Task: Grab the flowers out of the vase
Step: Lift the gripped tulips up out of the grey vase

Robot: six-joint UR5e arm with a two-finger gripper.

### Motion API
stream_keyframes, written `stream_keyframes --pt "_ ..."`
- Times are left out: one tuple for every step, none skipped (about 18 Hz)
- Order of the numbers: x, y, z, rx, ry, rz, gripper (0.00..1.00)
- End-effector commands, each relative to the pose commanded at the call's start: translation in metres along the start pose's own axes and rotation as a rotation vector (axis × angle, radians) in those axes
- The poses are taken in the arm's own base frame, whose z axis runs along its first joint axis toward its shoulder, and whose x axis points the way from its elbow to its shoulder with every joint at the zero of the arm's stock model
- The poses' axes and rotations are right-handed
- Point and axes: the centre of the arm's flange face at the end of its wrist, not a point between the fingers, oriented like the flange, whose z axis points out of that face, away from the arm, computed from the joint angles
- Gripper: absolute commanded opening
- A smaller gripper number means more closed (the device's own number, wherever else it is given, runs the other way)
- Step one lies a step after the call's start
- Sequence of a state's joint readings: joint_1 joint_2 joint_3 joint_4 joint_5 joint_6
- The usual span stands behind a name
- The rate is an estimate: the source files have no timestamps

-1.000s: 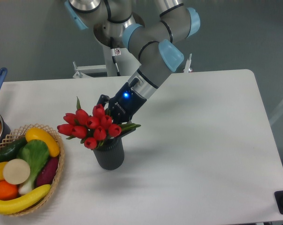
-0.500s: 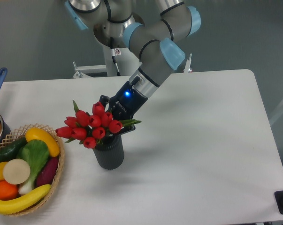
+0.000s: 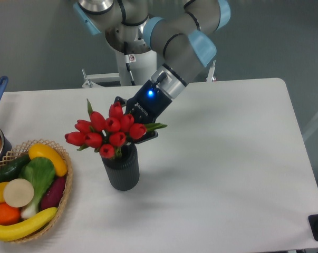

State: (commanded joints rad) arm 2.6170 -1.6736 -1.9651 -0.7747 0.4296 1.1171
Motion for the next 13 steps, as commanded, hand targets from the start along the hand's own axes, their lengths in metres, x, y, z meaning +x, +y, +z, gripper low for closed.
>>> stream_keyframes --pt "-0.001 -0.006 -0.001 0.005 -0.002 -0.033 0.37" --pt "-0.001 -0.010 -0.002 0.007 -0.004 -0.056 0.37" --pt "-0.001 -0.016 -0.004 0.009 -0.008 -0.059 0.37" --pt "0.000 -0.018 -0.005 0.011 -0.008 -0.057 0.37" --pt "0.000 -0.020 -0.005 0.013 -0.008 -0.059 0.37" --pt "0.000 -0.021 -0.006 0.014 -0.009 -0.062 0.37" --pt "0.002 -0.025 -0.008 0.016 -0.013 -0.054 0.37" --pt "0.004 -0.030 -0.010 0.018 -0.015 -0.044 0.37" --pt "0.006 -0.036 -0.012 0.026 -0.016 -0.045 0.37" --pt "0.006 -0.042 -0.013 0.036 -0.014 -0.062 0.37" --pt "0.006 -0.049 -0.015 0.045 -0.012 -0.068 0.37" --pt "0.005 -0.057 -0.018 0.050 -0.017 -0.071 0.37" --pt "0.003 -0.062 -0.021 0.053 -0.023 -0.084 0.37"
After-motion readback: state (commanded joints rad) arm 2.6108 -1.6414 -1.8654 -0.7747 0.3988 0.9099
